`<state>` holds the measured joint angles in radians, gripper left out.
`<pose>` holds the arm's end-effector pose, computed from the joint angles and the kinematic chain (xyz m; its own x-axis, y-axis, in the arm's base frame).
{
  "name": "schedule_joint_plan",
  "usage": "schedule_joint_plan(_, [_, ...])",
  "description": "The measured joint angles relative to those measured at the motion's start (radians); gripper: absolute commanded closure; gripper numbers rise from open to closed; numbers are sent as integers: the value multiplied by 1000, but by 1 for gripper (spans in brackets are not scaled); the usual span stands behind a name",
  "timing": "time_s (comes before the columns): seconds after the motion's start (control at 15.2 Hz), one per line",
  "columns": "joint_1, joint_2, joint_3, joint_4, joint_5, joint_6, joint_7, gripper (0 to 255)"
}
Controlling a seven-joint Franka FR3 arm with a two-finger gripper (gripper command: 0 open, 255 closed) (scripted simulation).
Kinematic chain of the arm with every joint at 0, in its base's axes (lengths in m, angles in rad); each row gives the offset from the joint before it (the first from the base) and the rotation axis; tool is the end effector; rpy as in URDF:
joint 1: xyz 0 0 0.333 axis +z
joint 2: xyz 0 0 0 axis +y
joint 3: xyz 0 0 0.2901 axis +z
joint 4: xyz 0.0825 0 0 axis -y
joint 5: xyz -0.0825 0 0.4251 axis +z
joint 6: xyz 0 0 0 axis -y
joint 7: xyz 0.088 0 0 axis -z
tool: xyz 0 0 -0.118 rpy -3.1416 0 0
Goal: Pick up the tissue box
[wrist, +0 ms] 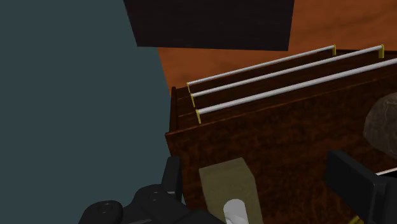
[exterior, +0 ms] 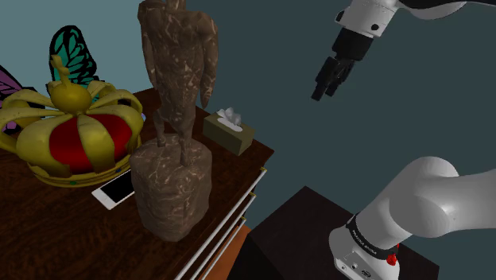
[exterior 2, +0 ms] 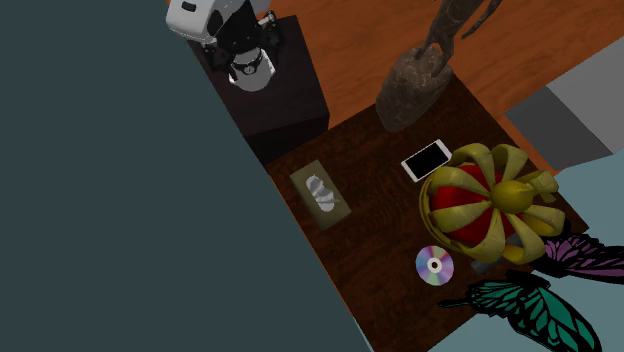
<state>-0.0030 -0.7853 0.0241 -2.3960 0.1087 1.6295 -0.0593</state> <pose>0.3713 0.0211 0.5460 0.9975 0.0670 0.0238 0.0689 -0.9935 -0.0902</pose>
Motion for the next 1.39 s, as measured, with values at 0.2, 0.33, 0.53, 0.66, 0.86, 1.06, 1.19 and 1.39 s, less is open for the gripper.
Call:
schedule_joint_plan(0.2, [0,61,35,25,-12,23,27,0])
schedule_joint_plan(0.33, [-4,138,77,63,-39,37,64,0])
schedule_joint_plan(0.53, [-13,288,151,143,-91,61,135,0])
schedule_joint_plan(0.66, [-19,389,198,197,-136,71,190,0])
schedule_joint_plan(0.86, [-28,547,256,304,-220,54,271,0])
schedule_joint_plan(1.06, [-24,708,302,412,-314,26,358,0])
schedule_joint_plan(1.19, [-12,822,321,487,-383,1,414,0])
schedule_joint_plan(1.39, [20,994,331,624,-484,-64,484,0])
